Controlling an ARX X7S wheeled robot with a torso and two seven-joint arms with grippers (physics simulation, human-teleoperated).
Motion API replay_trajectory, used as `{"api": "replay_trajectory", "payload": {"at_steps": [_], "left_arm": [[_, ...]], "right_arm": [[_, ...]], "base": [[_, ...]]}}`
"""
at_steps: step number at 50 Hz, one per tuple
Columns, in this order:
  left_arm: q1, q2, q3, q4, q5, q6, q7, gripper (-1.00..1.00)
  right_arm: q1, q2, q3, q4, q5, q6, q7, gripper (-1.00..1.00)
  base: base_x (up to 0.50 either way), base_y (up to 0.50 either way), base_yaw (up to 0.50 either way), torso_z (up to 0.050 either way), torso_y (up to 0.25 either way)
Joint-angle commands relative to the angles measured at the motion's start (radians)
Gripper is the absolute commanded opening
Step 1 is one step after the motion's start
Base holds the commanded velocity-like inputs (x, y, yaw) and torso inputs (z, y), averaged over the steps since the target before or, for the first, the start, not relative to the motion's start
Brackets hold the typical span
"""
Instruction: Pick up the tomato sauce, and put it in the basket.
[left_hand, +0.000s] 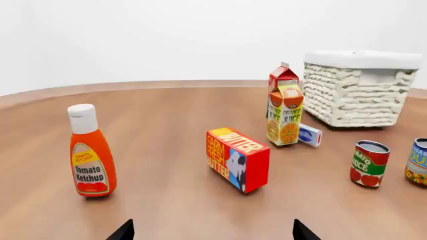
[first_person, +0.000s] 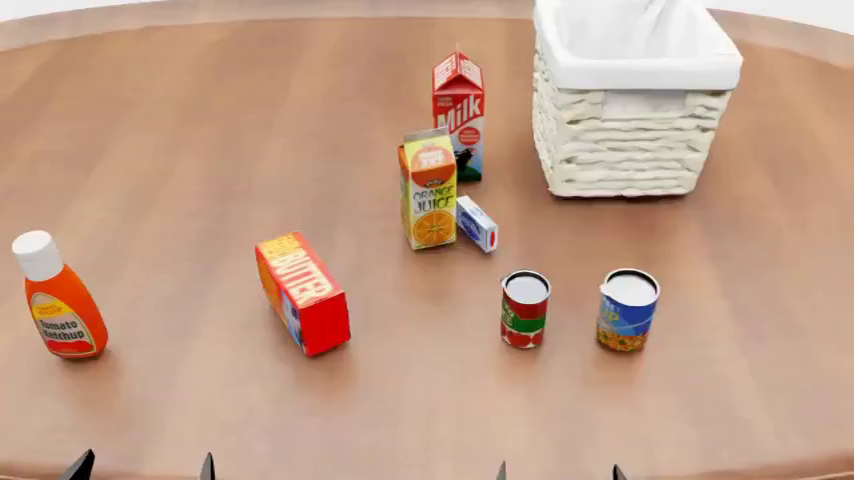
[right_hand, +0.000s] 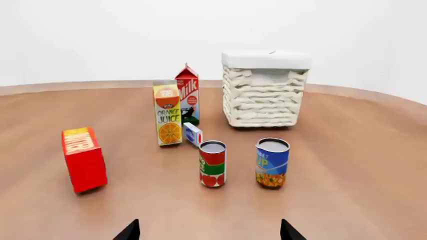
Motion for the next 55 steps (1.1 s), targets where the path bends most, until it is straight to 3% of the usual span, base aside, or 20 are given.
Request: {"api": "replay_trajectory", "payload": {"at_steps": [1,29,39,55], "left_arm": [[0.011,-0.015,0.010,0.038,-0.028,-0.013,-0.019,1.00],[0.260,-0.096,0.058,0.733,-0.034,-0.113,-0.133,1.00],[0.277,-0.112,0.067,0.764,-0.034,-0.101,-0.152,1.00],[0.267,-0.134,0.098,0.737,-0.013,-0.098,-0.177,1.00]], "right_arm": [[-0.011,0.014,-0.030,-0.075,0.007,0.044,0.023,1.00],[-0.279,0.100,-0.100,-0.772,0.067,0.047,0.105,1.00],[-0.274,0.114,-0.091,-0.793,0.089,0.047,0.127,1.00],[-0.266,0.134,-0.106,-0.777,0.100,0.033,0.150,1.00]], "base": [[0.00,0.00,0.00,0.000,0.000],[0.00,0.00,0.00,0.000,0.000],[0.01,0.00,0.00,0.000,0.000],[0.49,0.00,0.00,0.000,0.000]]}}
